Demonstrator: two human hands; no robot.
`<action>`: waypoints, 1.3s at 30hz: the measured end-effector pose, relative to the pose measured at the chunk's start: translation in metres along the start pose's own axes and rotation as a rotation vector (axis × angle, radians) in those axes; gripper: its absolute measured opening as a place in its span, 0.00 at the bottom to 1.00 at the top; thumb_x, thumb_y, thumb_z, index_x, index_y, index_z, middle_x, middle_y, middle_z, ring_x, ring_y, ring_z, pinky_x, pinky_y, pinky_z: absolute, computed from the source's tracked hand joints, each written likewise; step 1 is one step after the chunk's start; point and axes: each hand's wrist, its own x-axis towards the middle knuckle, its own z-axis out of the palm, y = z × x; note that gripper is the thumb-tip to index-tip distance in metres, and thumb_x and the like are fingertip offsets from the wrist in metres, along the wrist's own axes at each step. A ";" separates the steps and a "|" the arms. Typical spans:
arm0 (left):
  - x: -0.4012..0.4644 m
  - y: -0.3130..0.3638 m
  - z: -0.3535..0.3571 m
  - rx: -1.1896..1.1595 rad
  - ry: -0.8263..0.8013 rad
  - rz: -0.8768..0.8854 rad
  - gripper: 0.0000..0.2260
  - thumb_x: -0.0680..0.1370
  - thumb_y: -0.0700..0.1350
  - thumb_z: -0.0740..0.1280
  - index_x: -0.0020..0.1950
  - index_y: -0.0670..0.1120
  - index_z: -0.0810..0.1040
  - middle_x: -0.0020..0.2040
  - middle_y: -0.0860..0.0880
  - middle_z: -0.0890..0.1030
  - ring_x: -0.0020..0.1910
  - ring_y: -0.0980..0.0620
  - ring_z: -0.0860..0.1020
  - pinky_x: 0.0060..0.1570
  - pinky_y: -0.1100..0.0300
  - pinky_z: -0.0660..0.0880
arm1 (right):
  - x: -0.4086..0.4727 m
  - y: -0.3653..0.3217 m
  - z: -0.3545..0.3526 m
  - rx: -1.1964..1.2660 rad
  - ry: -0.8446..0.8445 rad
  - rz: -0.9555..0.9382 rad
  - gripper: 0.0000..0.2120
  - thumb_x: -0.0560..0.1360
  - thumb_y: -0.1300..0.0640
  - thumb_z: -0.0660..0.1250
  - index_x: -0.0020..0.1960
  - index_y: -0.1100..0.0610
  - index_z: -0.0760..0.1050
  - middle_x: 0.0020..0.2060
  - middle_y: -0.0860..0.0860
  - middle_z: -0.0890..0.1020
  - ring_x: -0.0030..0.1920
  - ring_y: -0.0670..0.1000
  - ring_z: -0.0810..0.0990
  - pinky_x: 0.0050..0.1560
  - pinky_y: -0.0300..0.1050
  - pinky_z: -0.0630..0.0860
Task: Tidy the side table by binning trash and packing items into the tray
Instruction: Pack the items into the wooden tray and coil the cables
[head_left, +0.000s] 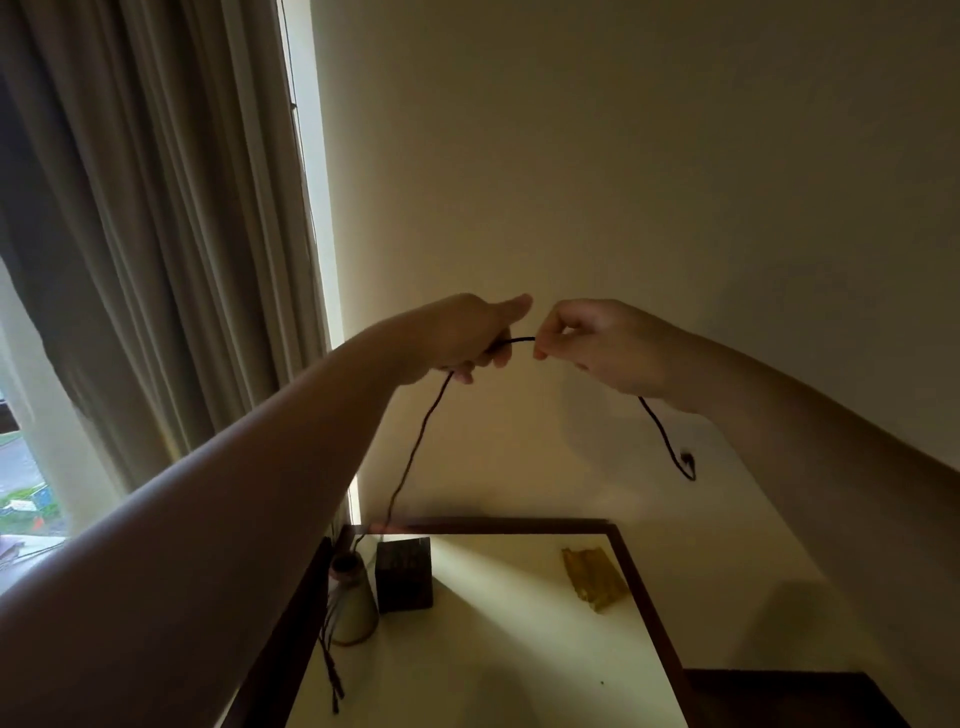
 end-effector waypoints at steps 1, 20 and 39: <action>0.003 -0.003 0.001 0.032 0.036 0.018 0.28 0.82 0.66 0.58 0.36 0.46 0.77 0.30 0.51 0.72 0.32 0.50 0.72 0.41 0.57 0.74 | 0.002 0.001 -0.001 -0.027 0.013 0.000 0.10 0.83 0.49 0.65 0.48 0.50 0.82 0.25 0.35 0.73 0.26 0.41 0.67 0.27 0.35 0.63; -0.003 -0.058 -0.047 0.221 0.340 0.034 0.26 0.82 0.58 0.65 0.31 0.44 0.67 0.27 0.48 0.67 0.27 0.50 0.67 0.37 0.58 0.66 | -0.017 0.045 -0.014 -0.012 0.017 0.046 0.13 0.83 0.45 0.63 0.45 0.49 0.82 0.31 0.48 0.67 0.29 0.47 0.63 0.31 0.42 0.62; 0.006 -0.068 -0.017 0.280 0.497 0.102 0.26 0.84 0.58 0.59 0.31 0.45 0.63 0.28 0.48 0.65 0.28 0.49 0.65 0.32 0.57 0.63 | -0.038 0.036 0.031 0.361 -0.429 0.182 0.17 0.81 0.46 0.64 0.44 0.59 0.80 0.30 0.52 0.76 0.30 0.51 0.75 0.40 0.50 0.80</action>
